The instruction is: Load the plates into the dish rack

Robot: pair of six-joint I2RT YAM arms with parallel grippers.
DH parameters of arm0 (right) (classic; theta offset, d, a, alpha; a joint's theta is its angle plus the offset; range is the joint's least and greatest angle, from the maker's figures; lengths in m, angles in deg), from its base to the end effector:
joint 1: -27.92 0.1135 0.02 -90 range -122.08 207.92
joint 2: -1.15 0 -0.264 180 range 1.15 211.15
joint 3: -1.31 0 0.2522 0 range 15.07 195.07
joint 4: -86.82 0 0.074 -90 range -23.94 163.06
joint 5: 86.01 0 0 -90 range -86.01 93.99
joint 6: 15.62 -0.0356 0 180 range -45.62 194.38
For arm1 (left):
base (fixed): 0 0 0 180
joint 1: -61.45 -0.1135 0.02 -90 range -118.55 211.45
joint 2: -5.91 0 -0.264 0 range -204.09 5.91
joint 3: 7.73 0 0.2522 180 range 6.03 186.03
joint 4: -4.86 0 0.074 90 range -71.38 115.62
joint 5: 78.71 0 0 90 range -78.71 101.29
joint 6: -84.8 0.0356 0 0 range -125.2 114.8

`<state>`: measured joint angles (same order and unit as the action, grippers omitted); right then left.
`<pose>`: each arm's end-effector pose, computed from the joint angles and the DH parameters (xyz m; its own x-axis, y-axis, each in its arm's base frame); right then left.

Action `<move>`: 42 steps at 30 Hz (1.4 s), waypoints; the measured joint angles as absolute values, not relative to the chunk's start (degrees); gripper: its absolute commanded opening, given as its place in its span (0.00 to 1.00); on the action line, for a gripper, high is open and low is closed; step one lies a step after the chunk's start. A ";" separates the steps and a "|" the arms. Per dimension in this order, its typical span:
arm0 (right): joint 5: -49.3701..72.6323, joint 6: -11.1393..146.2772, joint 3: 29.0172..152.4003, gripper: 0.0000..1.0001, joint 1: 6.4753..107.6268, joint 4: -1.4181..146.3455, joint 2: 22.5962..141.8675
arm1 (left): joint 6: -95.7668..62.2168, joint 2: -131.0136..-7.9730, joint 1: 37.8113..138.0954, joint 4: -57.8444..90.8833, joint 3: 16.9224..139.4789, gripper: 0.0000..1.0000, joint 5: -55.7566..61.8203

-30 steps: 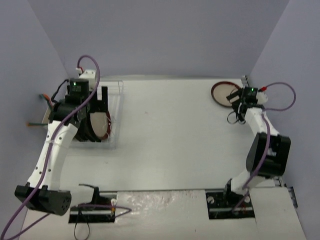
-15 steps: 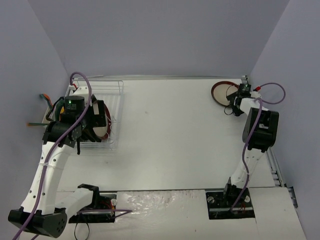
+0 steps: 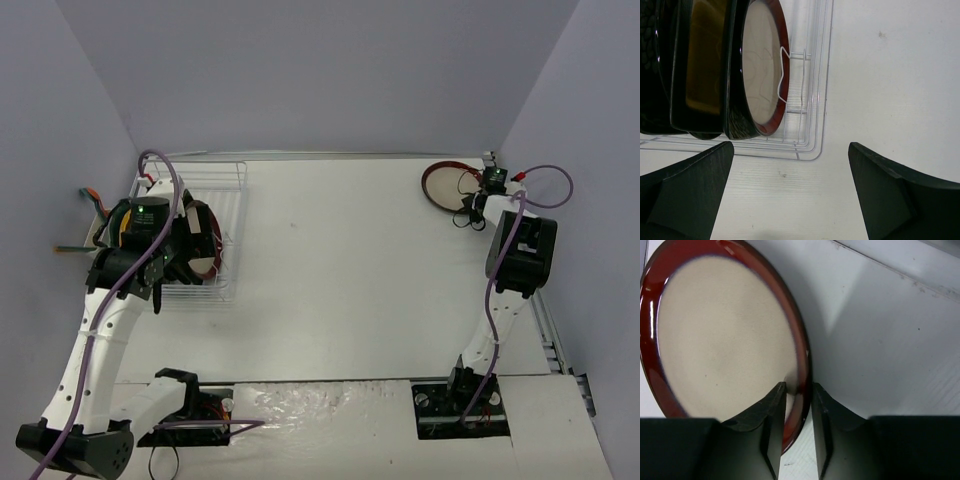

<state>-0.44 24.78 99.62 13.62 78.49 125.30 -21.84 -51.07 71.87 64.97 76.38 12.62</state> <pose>0.4700 -0.1227 0.1606 -0.1180 0.8136 -0.5693 0.6142 0.5103 0.6020 0.1895 -0.0340 0.3902 -0.5592 -0.1882 -0.8073 0.0016 0.9736 -0.2281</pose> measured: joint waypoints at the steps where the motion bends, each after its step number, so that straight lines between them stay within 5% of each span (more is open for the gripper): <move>1: -0.27 24.70 99.63 0.09 13.51 78.61 125.41 | -22.20 -51.15 71.87 64.85 76.38 0.97 12.30; 3: 0.67 24.39 99.61 0.00 13.23 79.26 125.54 | -22.81 -51.32 71.87 64.52 76.38 0.97 11.28; 15: 6.18 25.66 82.15 0.00 16.19 86.54 115.02 | -30.55 -55.83 73.82 57.00 75.19 0.97 1.56; 28: 18.64 28.20 56.36 0.00 29.68 85.47 93.37 | -43.88 -67.89 88.47 42.32 70.28 0.97 -1.87; 42: 26.52 23.23 50.05 0.00 30.97 84.67 83.32 | -59.72 -83.13 96.80 28.83 66.45 0.97 -2.40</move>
